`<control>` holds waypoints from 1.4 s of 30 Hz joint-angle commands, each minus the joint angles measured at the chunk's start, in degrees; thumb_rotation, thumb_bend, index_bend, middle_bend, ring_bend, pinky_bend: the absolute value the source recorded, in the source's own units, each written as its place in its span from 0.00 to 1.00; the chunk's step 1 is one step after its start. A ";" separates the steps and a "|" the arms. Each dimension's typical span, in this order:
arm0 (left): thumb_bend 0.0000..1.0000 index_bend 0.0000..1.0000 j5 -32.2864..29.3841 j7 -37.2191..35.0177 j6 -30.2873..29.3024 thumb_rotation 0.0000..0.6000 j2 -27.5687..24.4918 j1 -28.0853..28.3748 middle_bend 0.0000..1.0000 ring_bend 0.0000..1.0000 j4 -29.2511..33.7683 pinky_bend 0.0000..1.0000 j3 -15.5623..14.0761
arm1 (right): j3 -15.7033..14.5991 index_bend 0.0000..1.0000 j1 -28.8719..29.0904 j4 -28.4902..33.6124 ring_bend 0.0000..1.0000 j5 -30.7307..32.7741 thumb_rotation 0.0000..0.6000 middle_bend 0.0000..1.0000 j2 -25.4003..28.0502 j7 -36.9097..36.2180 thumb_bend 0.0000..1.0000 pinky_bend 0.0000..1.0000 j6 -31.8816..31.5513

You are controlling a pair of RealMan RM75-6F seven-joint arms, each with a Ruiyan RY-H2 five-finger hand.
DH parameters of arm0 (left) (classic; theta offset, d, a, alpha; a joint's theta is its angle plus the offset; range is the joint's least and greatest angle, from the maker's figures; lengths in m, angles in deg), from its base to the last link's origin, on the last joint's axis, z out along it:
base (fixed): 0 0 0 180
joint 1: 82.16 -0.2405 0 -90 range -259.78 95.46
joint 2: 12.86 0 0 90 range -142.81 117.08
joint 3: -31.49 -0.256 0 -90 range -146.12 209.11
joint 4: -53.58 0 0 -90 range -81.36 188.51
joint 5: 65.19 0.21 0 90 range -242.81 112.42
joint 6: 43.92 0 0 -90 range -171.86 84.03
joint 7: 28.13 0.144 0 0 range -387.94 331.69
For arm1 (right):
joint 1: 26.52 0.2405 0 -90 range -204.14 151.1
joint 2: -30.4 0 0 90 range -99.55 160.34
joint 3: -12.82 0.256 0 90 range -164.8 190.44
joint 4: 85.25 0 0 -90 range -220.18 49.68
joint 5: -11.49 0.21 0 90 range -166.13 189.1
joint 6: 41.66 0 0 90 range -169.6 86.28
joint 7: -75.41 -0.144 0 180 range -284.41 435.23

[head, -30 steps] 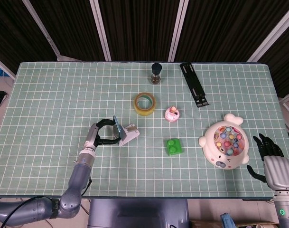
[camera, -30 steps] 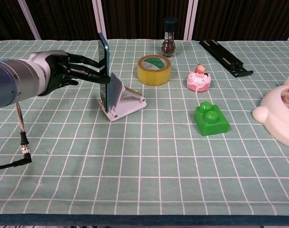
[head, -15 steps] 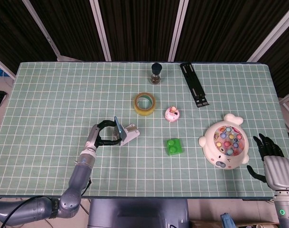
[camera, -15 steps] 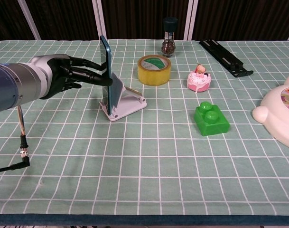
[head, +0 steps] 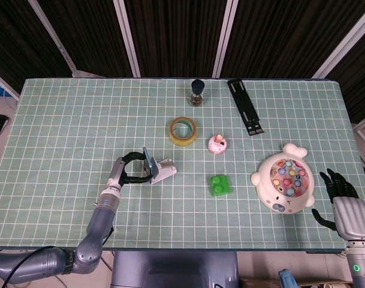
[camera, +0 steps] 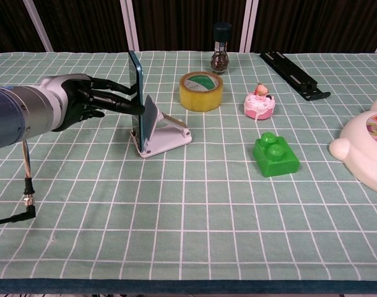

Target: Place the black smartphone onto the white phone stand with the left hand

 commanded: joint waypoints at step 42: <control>0.31 0.42 -0.72 2.79 -1.81 1.00 0.82 2.87 0.47 0.09 -0.83 0.00 -1.56 | -0.03 0.06 -0.01 -0.08 0.00 -0.08 1.00 0.00 -0.01 -0.10 0.36 0.15 -0.04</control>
